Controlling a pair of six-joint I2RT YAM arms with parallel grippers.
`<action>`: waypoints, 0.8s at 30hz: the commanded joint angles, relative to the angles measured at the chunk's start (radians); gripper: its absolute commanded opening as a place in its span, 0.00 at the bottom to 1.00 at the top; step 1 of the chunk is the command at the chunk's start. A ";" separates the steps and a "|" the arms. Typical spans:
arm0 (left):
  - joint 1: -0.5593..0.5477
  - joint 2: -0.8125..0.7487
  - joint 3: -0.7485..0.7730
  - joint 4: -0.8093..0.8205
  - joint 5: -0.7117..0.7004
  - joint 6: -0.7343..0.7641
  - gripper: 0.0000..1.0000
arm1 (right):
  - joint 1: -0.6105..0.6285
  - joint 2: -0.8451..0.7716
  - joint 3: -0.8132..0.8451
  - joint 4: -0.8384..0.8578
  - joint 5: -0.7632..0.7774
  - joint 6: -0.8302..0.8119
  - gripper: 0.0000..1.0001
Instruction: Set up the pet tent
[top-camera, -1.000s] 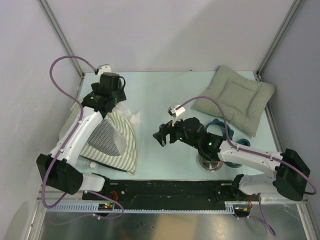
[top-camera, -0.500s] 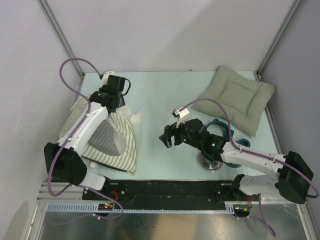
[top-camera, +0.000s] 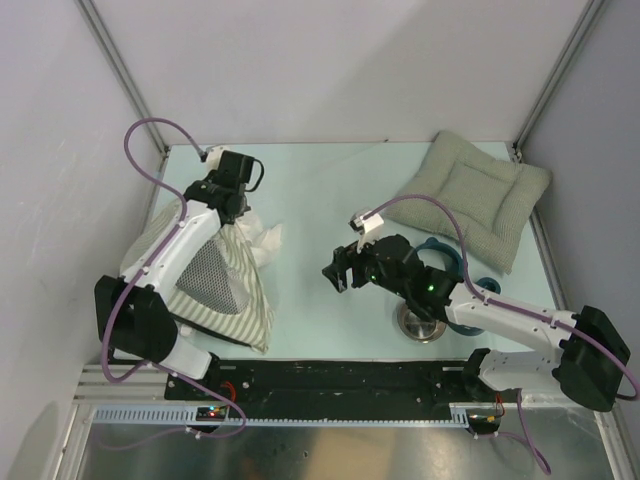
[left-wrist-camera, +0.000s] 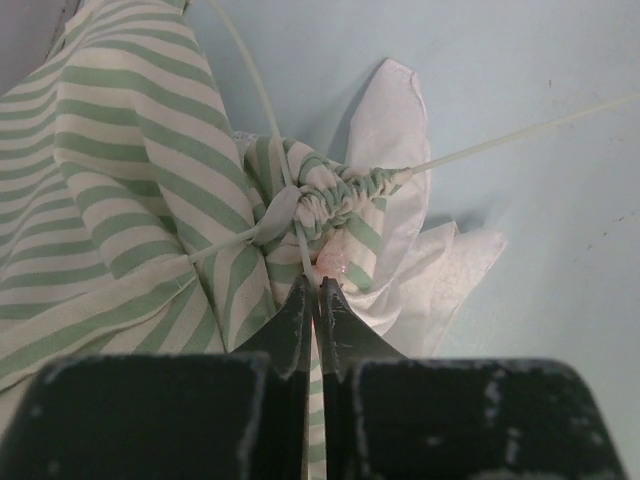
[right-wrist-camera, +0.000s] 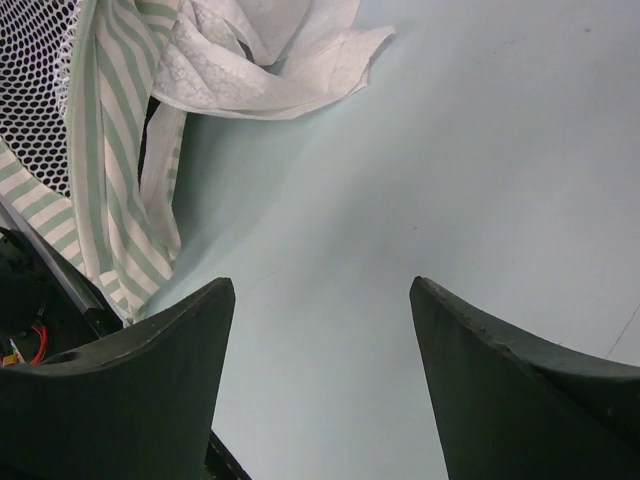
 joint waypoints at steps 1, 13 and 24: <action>0.003 -0.013 0.018 0.000 -0.009 -0.013 0.00 | -0.009 -0.027 -0.003 0.003 -0.004 -0.012 0.76; -0.079 -0.181 0.047 -0.021 -0.071 -0.008 0.00 | -0.030 -0.021 -0.003 0.020 0.010 -0.028 0.76; -0.144 -0.317 0.070 -0.019 -0.105 -0.031 0.00 | -0.095 -0.115 0.036 -0.032 0.028 -0.046 0.79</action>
